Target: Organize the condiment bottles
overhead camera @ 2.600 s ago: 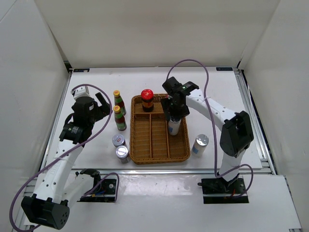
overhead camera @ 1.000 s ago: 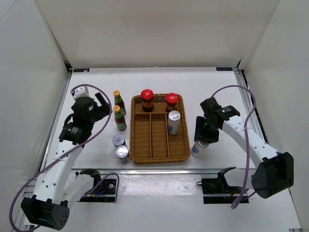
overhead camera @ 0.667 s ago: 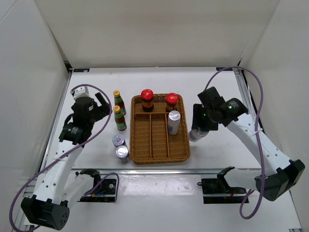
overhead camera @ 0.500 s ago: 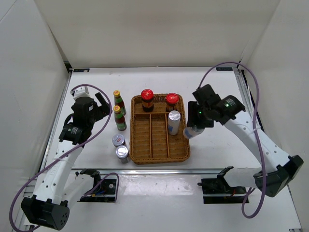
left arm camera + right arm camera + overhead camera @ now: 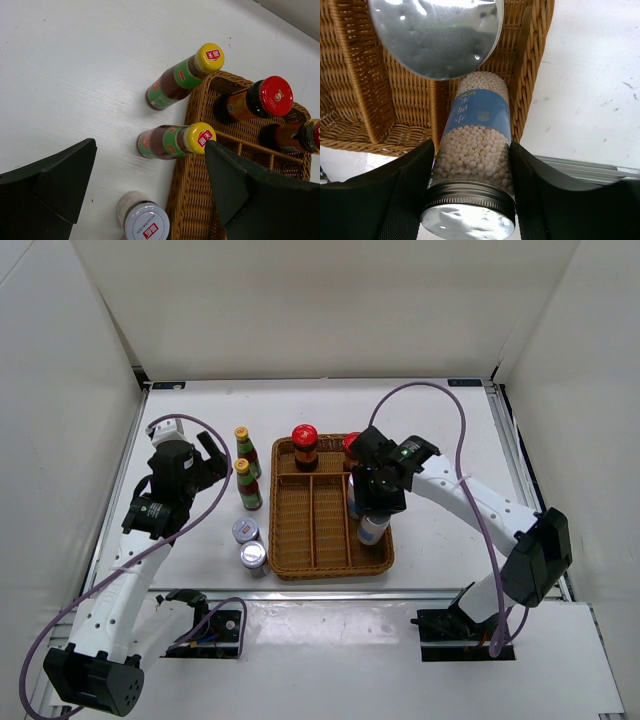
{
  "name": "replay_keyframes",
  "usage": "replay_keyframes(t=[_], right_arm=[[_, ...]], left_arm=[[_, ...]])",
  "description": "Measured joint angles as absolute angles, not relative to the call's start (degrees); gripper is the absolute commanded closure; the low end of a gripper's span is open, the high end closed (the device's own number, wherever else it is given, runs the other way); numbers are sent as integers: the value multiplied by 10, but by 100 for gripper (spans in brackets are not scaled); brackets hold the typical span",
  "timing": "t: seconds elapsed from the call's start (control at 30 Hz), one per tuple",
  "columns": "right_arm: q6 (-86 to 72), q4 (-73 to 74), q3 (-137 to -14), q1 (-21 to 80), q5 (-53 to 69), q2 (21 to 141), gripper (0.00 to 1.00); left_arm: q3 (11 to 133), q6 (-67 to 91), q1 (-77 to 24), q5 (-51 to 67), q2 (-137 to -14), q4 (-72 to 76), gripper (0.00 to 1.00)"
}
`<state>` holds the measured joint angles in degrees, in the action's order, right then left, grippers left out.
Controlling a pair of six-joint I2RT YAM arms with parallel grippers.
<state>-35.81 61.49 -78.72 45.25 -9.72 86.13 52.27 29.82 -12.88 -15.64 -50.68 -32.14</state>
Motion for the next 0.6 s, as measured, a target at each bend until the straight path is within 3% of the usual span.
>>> replay_keyframes(t=[0.03, 0.1, 0.23, 0.3, 0.43, 0.6], right_arm=[[-359, 611, -782, 452, -94, 865, 63], [-361, 600, -767, 446, -83, 866, 47], [-363, 582, -738, 428, -53, 866, 33], [-365, 579, -731, 421, -47, 866, 15], [-366, 566, -731, 417, -36, 866, 0], [-363, 569, -739, 417, -34, 860, 0]], left_arm=[[523, 298, -129, -157, -507, -321, 0], [523, 298, -129, -157, -507, -322, 0], [523, 298, -129, -159, -507, -322, 0], [523, 298, -129, -159, -507, -322, 0], [522, 298, -129, -159, -507, -322, 0], [522, 298, -129, -167, -511, -323, 0]])
